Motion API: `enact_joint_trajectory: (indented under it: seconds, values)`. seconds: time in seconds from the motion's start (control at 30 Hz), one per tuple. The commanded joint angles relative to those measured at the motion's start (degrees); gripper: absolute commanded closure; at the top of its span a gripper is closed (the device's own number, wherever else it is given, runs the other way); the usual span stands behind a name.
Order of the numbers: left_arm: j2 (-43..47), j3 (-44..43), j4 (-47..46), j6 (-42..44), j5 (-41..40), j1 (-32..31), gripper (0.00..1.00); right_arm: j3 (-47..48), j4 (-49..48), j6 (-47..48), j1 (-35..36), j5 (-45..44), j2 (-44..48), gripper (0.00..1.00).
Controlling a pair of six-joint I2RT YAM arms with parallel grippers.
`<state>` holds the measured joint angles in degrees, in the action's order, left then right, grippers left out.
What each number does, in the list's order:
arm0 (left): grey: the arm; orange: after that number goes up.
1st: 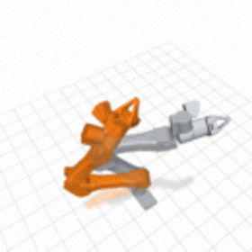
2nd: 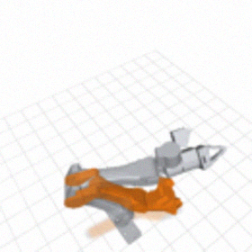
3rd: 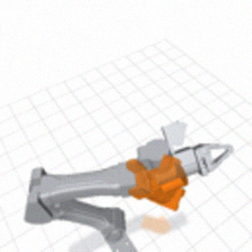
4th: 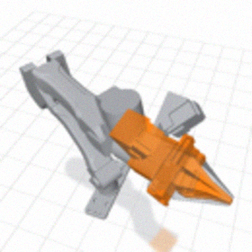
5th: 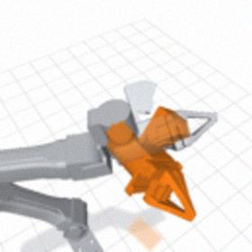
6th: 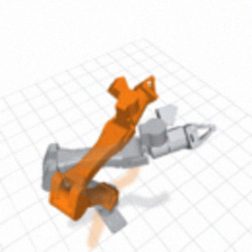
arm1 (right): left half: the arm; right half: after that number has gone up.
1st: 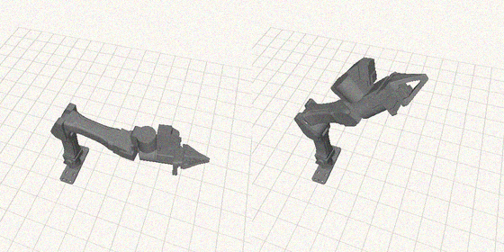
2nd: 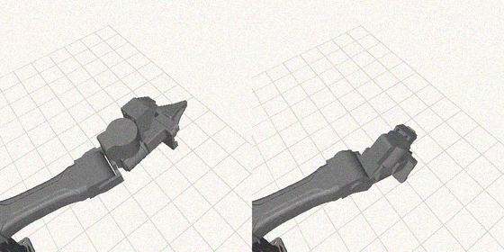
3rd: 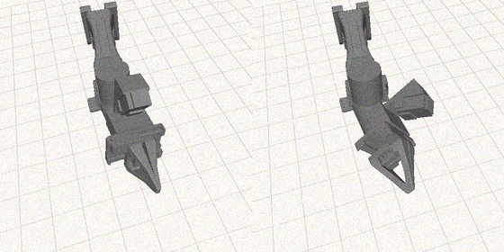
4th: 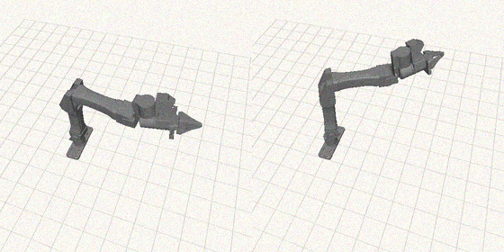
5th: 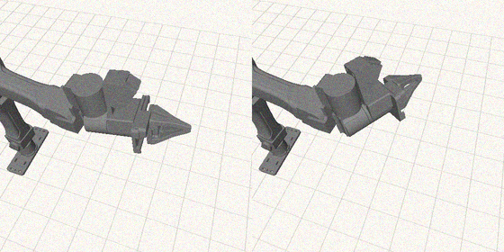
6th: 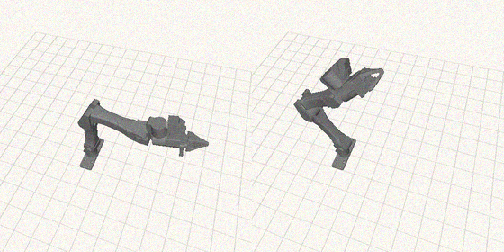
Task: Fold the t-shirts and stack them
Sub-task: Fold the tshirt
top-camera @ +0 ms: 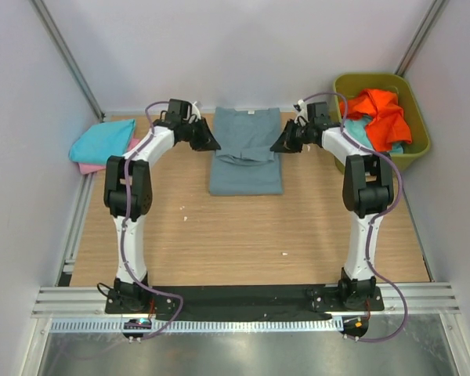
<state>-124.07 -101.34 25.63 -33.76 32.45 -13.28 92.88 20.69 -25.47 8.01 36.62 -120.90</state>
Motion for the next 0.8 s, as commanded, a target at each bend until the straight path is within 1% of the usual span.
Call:
enact_joint_trajectory:
  seconds: [0.0,0.03,0.07,0.1,0.17,0.23,0.27,0.3,0.37,0.4,0.43,0.47,0.53,0.63,0.67,0.77]
  values:
    - [-1.96,-5.53,-0.67,4.22,-5.89,0.80,0.76,7.83,-1.09,2.10,-0.36,-2.42,-2.49,0.83]
    - [-2.14,-6.32,-0.41,4.57,-7.38,0.80,0.61,8.45,-1.09,1.83,-0.45,-4.26,-2.67,0.70]
    - [-2.05,-6.50,0.90,4.84,-9.57,0.80,0.51,9.15,-0.65,2.01,-0.71,-4.45,-2.32,0.56]
    - [-1.62,-6.59,1.61,5.63,-10.12,0.88,0.42,9.16,-0.30,2.09,-0.98,-4.45,-1.89,0.51]
    - [0.48,-5.37,3.19,6.42,-10.30,0.97,0.40,7.59,0.32,2.27,-1.42,-4.80,-0.31,0.41]
    - [2.51,-3.96,3.73,5.99,-10.12,1.24,0.39,5.83,-0.21,1.66,-1.95,-2.89,2.85,0.41]
    - [4.87,-2.04,3.82,5.81,-9.17,1.15,0.39,3.99,-0.30,1.22,-1.86,-1.91,3.82,0.42]
    - [5.85,-1.06,3.73,5.81,-5.59,1.15,0.41,2.84,-0.56,0.35,-1.95,-1.12,4.79,0.42]
    - [8.22,2.79,2.42,3.45,-2.49,1.15,0.42,-0.31,-1.44,-1.41,-1.33,0.20,7.16,0.43]
    - [8.67,4.47,1.19,1.96,2.14,0.98,0.43,-1.03,-1.18,-1.07,-0.98,0.20,8.13,0.43]
    - [8.76,5.70,-0.13,-0.67,5.58,0.89,0.46,-1.56,-0.31,-0.46,0.33,0.20,8.49,0.44]
    - [8.58,8.41,-2.66,-2.17,8.13,0.54,0.51,-2.78,-0.12,0.42,0.95,0.38,8.49,0.44]
    - [8.14,10.89,-5.31,-5.25,12.26,-0.95,0.53,-3.93,-1.08,0.51,2.88,0.64,8.05,0.44]
    - [7.18,15.28,-10.93,-7.02,12.03,-3.85,0.51,-4.82,-3.71,-0.63,4.99,0.47,6.82,0.44]
    - [6.65,15.47,-12.34,-6.85,11.85,-4.47,0.51,-3.68,-3.72,-0.89,6.56,0.64,5.08,0.44]
    - [3.58,14.77,-13.14,-6.15,13.25,-6.06,0.50,0.09,-3.81,-2.38,8.16,2.66,0.08,0.45]
